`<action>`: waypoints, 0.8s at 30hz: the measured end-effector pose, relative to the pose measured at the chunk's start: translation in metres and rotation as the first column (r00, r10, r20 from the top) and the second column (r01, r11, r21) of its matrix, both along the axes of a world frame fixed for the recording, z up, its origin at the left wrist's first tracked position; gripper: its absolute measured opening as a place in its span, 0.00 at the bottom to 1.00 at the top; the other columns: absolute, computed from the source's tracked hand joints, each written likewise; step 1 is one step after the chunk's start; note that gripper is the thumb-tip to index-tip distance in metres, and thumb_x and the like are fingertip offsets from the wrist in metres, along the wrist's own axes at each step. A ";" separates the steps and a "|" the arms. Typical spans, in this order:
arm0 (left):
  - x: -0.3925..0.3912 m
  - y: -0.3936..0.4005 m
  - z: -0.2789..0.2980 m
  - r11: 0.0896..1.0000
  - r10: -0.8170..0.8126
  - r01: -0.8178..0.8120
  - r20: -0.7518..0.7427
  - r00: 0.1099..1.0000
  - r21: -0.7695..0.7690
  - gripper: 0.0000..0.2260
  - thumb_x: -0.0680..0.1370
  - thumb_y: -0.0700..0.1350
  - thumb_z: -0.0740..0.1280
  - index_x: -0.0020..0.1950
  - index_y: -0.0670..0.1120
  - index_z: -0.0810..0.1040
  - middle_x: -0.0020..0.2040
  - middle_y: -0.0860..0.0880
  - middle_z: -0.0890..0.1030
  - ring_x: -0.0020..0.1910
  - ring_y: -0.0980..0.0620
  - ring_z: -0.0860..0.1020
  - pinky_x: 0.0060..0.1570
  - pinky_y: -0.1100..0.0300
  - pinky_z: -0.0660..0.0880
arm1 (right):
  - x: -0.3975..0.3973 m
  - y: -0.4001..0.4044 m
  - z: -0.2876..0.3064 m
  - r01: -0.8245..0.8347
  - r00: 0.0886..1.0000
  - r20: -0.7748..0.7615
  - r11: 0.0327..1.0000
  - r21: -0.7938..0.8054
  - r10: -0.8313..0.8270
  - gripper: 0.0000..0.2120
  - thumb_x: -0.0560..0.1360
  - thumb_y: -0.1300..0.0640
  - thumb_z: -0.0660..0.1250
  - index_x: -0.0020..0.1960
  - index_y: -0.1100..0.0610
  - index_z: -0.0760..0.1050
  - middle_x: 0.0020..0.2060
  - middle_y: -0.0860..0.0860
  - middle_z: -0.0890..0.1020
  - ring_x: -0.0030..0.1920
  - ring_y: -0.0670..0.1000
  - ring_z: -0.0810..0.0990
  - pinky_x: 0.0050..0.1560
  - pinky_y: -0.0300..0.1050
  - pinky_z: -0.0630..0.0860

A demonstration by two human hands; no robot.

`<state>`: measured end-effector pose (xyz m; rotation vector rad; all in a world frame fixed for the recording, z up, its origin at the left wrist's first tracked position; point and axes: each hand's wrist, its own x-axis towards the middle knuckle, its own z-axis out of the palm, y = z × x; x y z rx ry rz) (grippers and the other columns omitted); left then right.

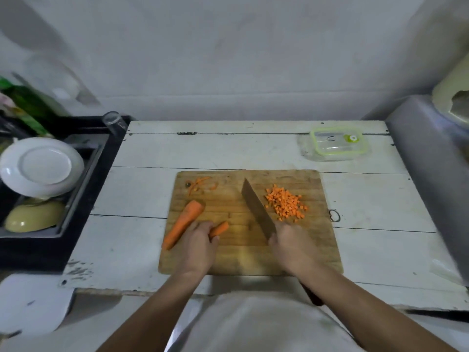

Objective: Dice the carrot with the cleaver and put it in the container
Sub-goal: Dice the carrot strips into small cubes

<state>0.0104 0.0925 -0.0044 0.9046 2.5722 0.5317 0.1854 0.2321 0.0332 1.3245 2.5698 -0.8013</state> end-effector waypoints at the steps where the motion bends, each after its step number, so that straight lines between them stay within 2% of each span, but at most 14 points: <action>1: 0.000 0.003 0.000 1.000 -0.012 0.012 0.008 1.000 -0.001 0.08 0.79 0.51 0.71 0.58 0.53 0.81 0.54 0.54 0.80 0.54 0.52 0.79 0.52 0.55 0.78 | 0.008 0.007 0.001 0.044 0.999 0.015 0.999 0.027 -0.045 0.09 0.79 0.57 0.60 0.56 0.57 0.77 0.48 0.57 0.82 0.48 0.59 0.81 0.39 0.45 0.70; 3: 0.006 0.011 0.002 0.999 -0.041 0.041 0.068 0.997 -0.002 0.07 0.80 0.51 0.71 0.55 0.51 0.81 0.51 0.53 0.81 0.50 0.52 0.79 0.49 0.55 0.78 | 0.022 0.020 0.002 0.112 0.993 0.027 0.992 0.061 -0.114 0.08 0.78 0.58 0.60 0.54 0.57 0.76 0.46 0.57 0.82 0.46 0.60 0.80 0.39 0.44 0.68; 5: 0.012 0.021 0.000 0.999 -0.048 0.046 0.170 0.984 0.015 0.08 0.80 0.51 0.71 0.55 0.49 0.81 0.51 0.52 0.83 0.49 0.53 0.80 0.49 0.56 0.77 | 0.029 0.026 0.008 0.132 0.991 0.006 0.990 0.050 -0.133 0.05 0.78 0.58 0.60 0.47 0.56 0.74 0.43 0.57 0.81 0.43 0.59 0.79 0.39 0.45 0.70; 7: 0.016 0.027 -0.001 1.000 -0.018 0.012 0.262 0.965 0.023 0.09 0.80 0.51 0.71 0.56 0.48 0.82 0.51 0.52 0.84 0.48 0.55 0.78 0.48 0.59 0.75 | 0.030 0.023 0.014 0.108 0.994 -0.022 0.992 0.058 -0.107 0.07 0.79 0.56 0.60 0.42 0.52 0.70 0.39 0.55 0.80 0.41 0.58 0.78 0.38 0.46 0.72; 9: 0.018 0.030 -0.001 0.998 0.047 -0.055 0.319 0.947 0.018 0.09 0.80 0.52 0.71 0.56 0.49 0.79 0.48 0.54 0.81 0.47 0.56 0.78 0.45 0.60 0.73 | 0.029 0.014 0.017 0.069 0.998 -0.020 0.993 0.097 -0.067 0.08 0.80 0.54 0.61 0.42 0.52 0.69 0.38 0.54 0.79 0.37 0.55 0.75 0.35 0.47 0.70; 11: 0.020 0.033 0.005 0.997 0.074 -0.076 0.287 0.955 -0.005 0.10 0.81 0.56 0.68 0.53 0.50 0.76 0.44 0.54 0.80 0.45 0.53 0.80 0.41 0.56 0.75 | 0.026 0.003 0.019 0.048 0.999 -0.012 0.994 0.100 -0.047 0.08 0.81 0.53 0.60 0.43 0.53 0.69 0.36 0.51 0.77 0.37 0.54 0.73 0.32 0.45 0.67; 14: 0.022 0.044 0.006 0.998 0.012 -0.004 0.133 0.991 -0.063 0.13 0.80 0.59 0.66 0.53 0.50 0.72 0.43 0.51 0.80 0.43 0.49 0.80 0.41 0.53 0.78 | 0.024 -0.009 0.017 0.040 0.997 -0.070 0.997 0.070 -0.035 0.07 0.81 0.54 0.61 0.44 0.53 0.73 0.37 0.48 0.75 0.35 0.50 0.73 0.29 0.38 0.64; 16: 0.021 0.048 0.007 0.998 0.007 0.003 0.156 0.988 -0.065 0.12 0.82 0.58 0.65 0.53 0.49 0.74 0.43 0.51 0.81 0.42 0.49 0.81 0.40 0.54 0.78 | 0.026 -0.012 0.016 0.027 0.996 -0.083 0.998 0.064 -0.022 0.07 0.81 0.55 0.61 0.48 0.54 0.76 0.38 0.47 0.75 0.35 0.47 0.72 0.28 0.33 0.60; 17: 0.019 0.050 0.006 0.998 0.046 -0.037 0.245 0.968 -0.041 0.12 0.83 0.56 0.63 0.52 0.48 0.76 0.42 0.51 0.82 0.41 0.49 0.82 0.39 0.53 0.80 | 0.027 -0.013 0.016 0.019 0.997 -0.079 0.998 0.058 -0.014 0.07 0.81 0.55 0.61 0.48 0.54 0.77 0.39 0.47 0.76 0.35 0.47 0.73 0.28 0.32 0.60; 18: 0.018 0.050 0.007 0.993 0.115 -0.116 0.380 0.918 -0.019 0.11 0.84 0.54 0.62 0.52 0.48 0.78 0.42 0.51 0.83 0.40 0.49 0.84 0.40 0.52 0.82 | 0.029 -0.013 0.015 0.017 0.997 -0.081 0.999 0.051 -0.013 0.07 0.81 0.55 0.61 0.48 0.54 0.77 0.39 0.47 0.76 0.36 0.48 0.74 0.28 0.32 0.61; 20: 0.022 0.050 0.014 0.959 0.242 -0.280 0.648 0.723 -0.046 0.10 0.86 0.46 0.61 0.52 0.44 0.80 0.44 0.46 0.85 0.41 0.47 0.85 0.42 0.52 0.85 | 0.032 -0.013 0.015 0.023 0.995 -0.096 0.999 0.023 -0.021 0.10 0.81 0.55 0.61 0.42 0.52 0.73 0.35 0.47 0.76 0.35 0.50 0.75 0.28 0.35 0.61; 22: 0.024 0.048 0.020 0.925 0.277 -0.375 0.790 0.548 -0.064 0.08 0.85 0.40 0.61 0.57 0.38 0.79 0.47 0.42 0.85 0.43 0.46 0.86 0.40 0.56 0.84 | 0.032 -0.013 0.015 0.024 0.996 -0.082 1.000 -0.001 -0.024 0.13 0.82 0.52 0.60 0.38 0.49 0.68 0.33 0.47 0.75 0.34 0.51 0.75 0.28 0.39 0.62; 24: 0.024 0.045 0.018 0.902 0.278 -0.425 0.851 0.444 -0.073 0.07 0.85 0.39 0.63 0.61 0.39 0.76 0.49 0.41 0.85 0.44 0.46 0.86 0.39 0.56 0.84 | 0.031 -0.012 0.015 0.003 0.999 -0.040 1.000 0.006 -0.002 0.12 0.83 0.50 0.58 0.42 0.49 0.71 0.36 0.49 0.78 0.38 0.53 0.76 0.33 0.44 0.66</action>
